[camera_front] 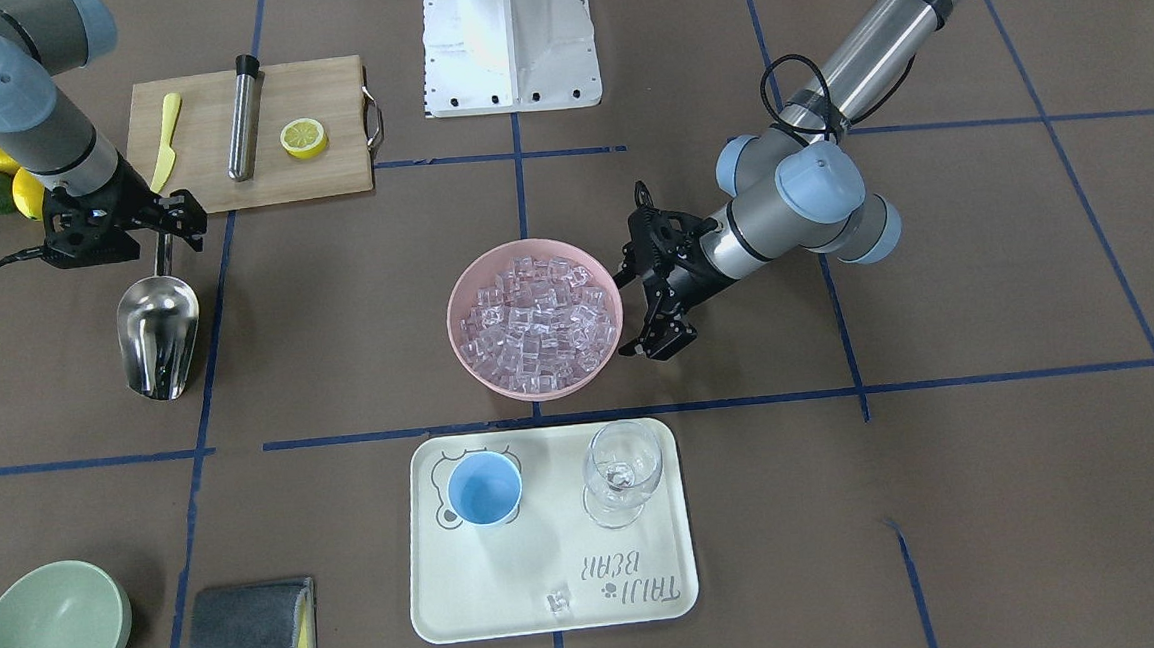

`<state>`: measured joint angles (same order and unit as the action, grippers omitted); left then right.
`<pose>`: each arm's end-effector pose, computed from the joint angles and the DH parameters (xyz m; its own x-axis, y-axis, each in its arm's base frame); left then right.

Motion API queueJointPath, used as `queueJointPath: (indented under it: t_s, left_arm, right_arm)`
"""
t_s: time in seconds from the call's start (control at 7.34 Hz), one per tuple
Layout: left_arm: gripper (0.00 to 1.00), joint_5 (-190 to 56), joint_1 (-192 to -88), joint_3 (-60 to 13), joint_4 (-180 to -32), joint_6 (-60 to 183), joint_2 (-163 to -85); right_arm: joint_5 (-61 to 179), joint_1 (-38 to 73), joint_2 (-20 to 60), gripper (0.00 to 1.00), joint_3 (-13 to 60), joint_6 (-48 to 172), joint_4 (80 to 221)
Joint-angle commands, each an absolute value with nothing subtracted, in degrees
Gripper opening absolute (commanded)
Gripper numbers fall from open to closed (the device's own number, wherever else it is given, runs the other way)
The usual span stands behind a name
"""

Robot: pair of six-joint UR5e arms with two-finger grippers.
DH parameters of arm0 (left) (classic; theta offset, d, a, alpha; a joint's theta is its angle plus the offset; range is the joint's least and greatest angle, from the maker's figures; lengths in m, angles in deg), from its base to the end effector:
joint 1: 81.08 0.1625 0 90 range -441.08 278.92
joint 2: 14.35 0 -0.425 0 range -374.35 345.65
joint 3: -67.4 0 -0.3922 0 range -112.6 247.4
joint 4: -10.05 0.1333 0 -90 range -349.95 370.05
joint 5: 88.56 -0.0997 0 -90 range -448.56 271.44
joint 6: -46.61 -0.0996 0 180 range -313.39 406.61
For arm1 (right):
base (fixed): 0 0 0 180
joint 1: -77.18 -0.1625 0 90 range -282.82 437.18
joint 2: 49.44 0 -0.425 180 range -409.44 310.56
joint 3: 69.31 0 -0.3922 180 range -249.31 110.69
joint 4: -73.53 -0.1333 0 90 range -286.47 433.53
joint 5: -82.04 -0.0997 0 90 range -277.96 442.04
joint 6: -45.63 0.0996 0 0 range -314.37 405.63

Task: Put ice in cup with scoop
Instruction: 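Lower the right gripper onto the metal scoop handle and grasp it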

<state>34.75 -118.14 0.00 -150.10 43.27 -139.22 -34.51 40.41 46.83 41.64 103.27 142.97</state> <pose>0.5287 -0.4978 0.3400 0.0630 0.9979 -0.0146 -0.1091 0.0214 0.9938 -0.3200 -0.3500 0.5008 0.7287 -0.0532 0.6828 0.0724 0.9974 0.0005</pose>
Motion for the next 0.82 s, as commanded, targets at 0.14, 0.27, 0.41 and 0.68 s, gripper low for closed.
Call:
queueJointPath:
  t_s: [0.14,0.27,0.41,0.68]
  left_arm:
    - [0.99,34.75,-118.17,-0.01,-150.44,43.27,-139.24]
    - [0.99,34.66,-118.09,-0.01,-150.44,43.27,-139.24]
    - [0.99,34.66,-118.09,-0.01,-150.44,43.27,-139.24]
    - [0.99,34.66,-118.09,0.07,-150.44,43.27,-139.15]
  right_arm:
    - [-33.98,40.97,46.89,0.0,42.04,103.2,143.23]
    - [-34.59,40.62,47.41,0.0,43.0,102.59,143.58]
    - [-34.24,40.1,47.33,0.0,43.45,102.67,143.67]
    - [-34.06,37.91,46.9,0.0,45.55,102.58,143.93]
